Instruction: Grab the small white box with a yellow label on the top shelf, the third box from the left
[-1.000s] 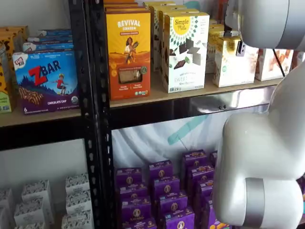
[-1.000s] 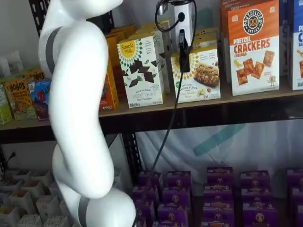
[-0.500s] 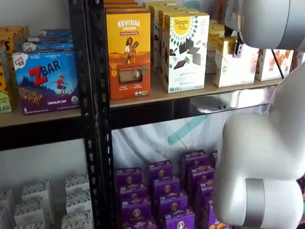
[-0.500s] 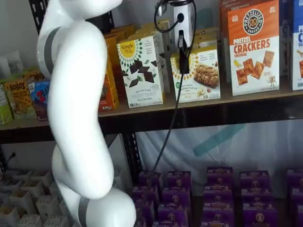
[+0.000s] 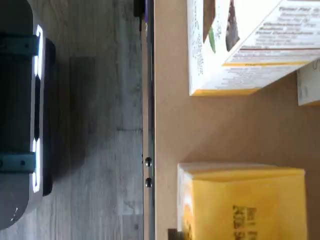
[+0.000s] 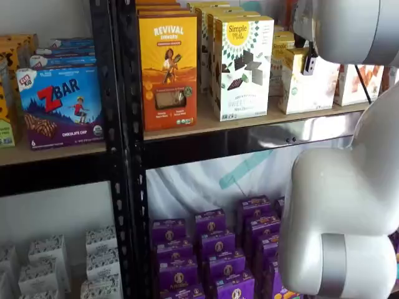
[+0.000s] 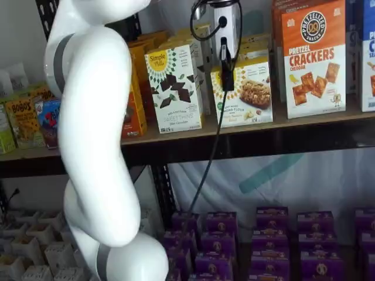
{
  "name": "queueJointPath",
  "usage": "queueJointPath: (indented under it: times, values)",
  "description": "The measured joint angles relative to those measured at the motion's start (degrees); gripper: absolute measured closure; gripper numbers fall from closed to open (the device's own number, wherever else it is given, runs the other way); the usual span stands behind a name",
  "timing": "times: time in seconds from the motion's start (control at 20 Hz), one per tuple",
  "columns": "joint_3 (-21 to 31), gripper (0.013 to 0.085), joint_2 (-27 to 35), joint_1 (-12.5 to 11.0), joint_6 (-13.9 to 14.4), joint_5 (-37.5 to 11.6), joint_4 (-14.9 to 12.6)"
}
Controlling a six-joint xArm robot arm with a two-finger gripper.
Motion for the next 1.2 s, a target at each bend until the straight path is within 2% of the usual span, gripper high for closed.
queueJointPath:
  times: [0.2,0.25,0.3,0.4,0.9,1.2]
  values:
    - [0.05,0.0530,0.04,-0.02,-0.06,-0.06,-0.22]
    - [0.07,0.0570,0.08,-0.06,-0.10,-0.04,-0.23]
    - [0.08,0.0570,0.09,-0.10,-0.14,-0.03,-0.22]
    - [0.11,0.0650,0.10,-0.16,-0.20,-0.03,-0.17]
    - [-0.32,0.0650,-0.50,-0.84,-0.65,2.03,0.19]
    - [3.31,0.0650,-4.88,-1.53,-1.23,2.72,0.26]
